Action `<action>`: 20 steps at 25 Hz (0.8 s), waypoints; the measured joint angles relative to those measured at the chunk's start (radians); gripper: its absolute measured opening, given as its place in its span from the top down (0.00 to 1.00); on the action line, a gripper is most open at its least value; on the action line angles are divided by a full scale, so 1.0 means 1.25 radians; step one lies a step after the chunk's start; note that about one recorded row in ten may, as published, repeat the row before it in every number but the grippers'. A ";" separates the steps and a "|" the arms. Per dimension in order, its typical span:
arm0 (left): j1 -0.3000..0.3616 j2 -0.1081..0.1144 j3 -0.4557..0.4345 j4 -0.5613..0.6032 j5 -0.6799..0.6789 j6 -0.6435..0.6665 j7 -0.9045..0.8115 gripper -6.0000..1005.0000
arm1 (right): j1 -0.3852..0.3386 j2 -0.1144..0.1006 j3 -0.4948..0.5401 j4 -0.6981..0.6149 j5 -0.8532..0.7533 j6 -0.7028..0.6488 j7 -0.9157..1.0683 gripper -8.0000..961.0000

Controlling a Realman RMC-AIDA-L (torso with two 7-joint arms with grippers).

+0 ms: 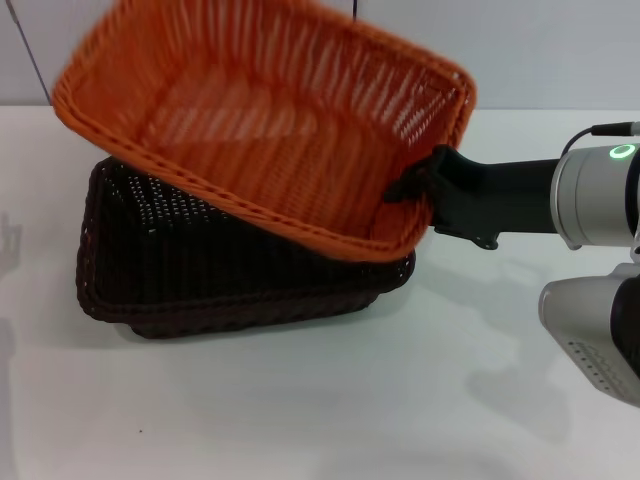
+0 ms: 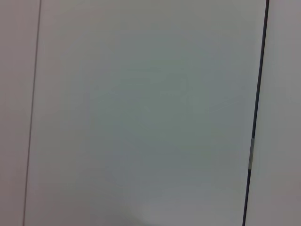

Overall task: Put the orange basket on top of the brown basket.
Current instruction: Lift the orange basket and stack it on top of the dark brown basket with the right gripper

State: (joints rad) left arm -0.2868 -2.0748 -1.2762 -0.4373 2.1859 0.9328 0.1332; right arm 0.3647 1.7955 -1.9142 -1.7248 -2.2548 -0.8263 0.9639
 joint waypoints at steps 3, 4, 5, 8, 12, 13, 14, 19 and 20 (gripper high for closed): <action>0.001 0.001 0.000 0.000 0.000 0.000 0.000 0.21 | 0.000 0.000 0.000 -0.001 -0.004 0.000 0.008 0.79; 0.001 0.001 0.000 0.000 0.000 0.000 0.000 0.21 | 0.000 0.000 0.000 -0.002 -0.006 0.001 0.013 0.75; 0.001 0.001 0.000 0.000 0.000 0.000 0.000 0.21 | -0.001 0.000 0.000 -0.004 -0.008 0.002 0.017 0.71; -0.001 0.002 0.000 0.003 0.000 -0.002 0.000 0.21 | -0.006 -0.001 -0.001 -0.023 -0.013 -0.004 0.039 0.58; -0.007 0.004 0.000 0.006 0.000 -0.016 0.000 0.21 | -0.029 0.002 0.002 -0.096 -0.018 -0.050 0.093 0.46; -0.010 0.004 0.000 0.007 0.000 -0.020 0.000 0.21 | -0.036 0.004 0.005 -0.115 -0.022 -0.067 0.104 0.43; -0.012 0.004 0.000 0.008 0.001 -0.023 0.000 0.21 | -0.045 0.006 0.008 -0.135 -0.027 -0.082 0.116 0.40; -0.013 0.005 0.001 0.010 0.004 -0.027 0.000 0.21 | -0.095 0.024 0.017 -0.221 -0.036 -0.167 0.146 0.30; -0.013 0.005 0.006 0.010 0.007 -0.027 0.000 0.21 | -0.106 0.029 0.019 -0.236 -0.037 -0.183 0.147 0.28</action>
State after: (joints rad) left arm -0.3036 -2.0688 -1.2692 -0.4248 2.1946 0.8988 0.1335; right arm 0.2320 1.8312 -1.8904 -2.0199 -2.3005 -1.0547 1.1472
